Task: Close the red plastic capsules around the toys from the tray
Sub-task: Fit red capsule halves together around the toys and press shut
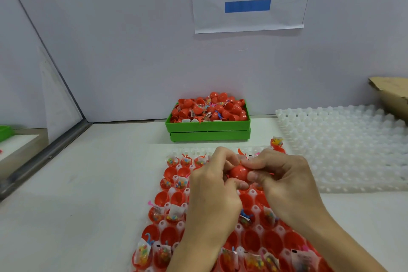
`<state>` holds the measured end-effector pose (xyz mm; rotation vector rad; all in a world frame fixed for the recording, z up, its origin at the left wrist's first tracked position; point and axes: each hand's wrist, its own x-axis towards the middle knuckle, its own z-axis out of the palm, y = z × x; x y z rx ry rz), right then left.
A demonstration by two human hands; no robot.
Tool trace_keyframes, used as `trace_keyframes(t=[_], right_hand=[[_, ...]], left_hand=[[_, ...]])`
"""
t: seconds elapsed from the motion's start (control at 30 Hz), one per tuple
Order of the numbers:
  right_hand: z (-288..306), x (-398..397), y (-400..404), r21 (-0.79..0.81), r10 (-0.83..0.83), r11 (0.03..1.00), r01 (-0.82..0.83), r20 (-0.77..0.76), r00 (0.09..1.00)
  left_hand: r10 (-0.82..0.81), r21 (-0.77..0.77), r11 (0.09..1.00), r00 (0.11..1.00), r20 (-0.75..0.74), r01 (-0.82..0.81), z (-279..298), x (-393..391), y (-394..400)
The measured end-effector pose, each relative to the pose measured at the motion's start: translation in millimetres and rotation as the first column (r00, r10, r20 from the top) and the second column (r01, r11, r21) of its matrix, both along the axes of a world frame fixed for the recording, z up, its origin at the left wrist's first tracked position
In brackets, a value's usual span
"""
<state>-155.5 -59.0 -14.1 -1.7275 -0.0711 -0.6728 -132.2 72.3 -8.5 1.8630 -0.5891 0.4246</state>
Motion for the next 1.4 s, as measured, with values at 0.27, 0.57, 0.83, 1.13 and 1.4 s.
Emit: trace_keyframes(t=[0.27, 0.57, 0.83, 1.13, 1.4], right_hand=[[1, -2, 7, -0.072, 0.008, 0.997, -0.012, -0.056, 0.998], [4, -3, 1, 0.141, 0.061, 0.99, -0.033, -0.198, 0.978], [1, -5, 1, 0.257, 0.164, 0.956, -0.138, -0.08, 0.983], [-3, -2, 5, 0.262, 0.128, 0.958, -0.12, -0.011, 0.992], [3, -8, 0, 0.235, 0.262, 0.942, -0.24, -0.07, 0.962]], left_hand=[[0.045, 0.043, 0.998, 0.999, 0.027, -0.046, -5, 11, 5], [-0.115, 0.043, 0.993, 0.992, 0.05, 0.113, -5, 16, 6], [-0.556, -0.546, 0.78, 0.739, -0.38, 0.306, -4, 18, 4], [-0.472, -0.537, 0.805, 0.819, -0.326, 0.25, -9, 16, 0], [-0.64, -0.713, 0.665, 0.66, -0.392, 0.222, -1, 18, 3]])
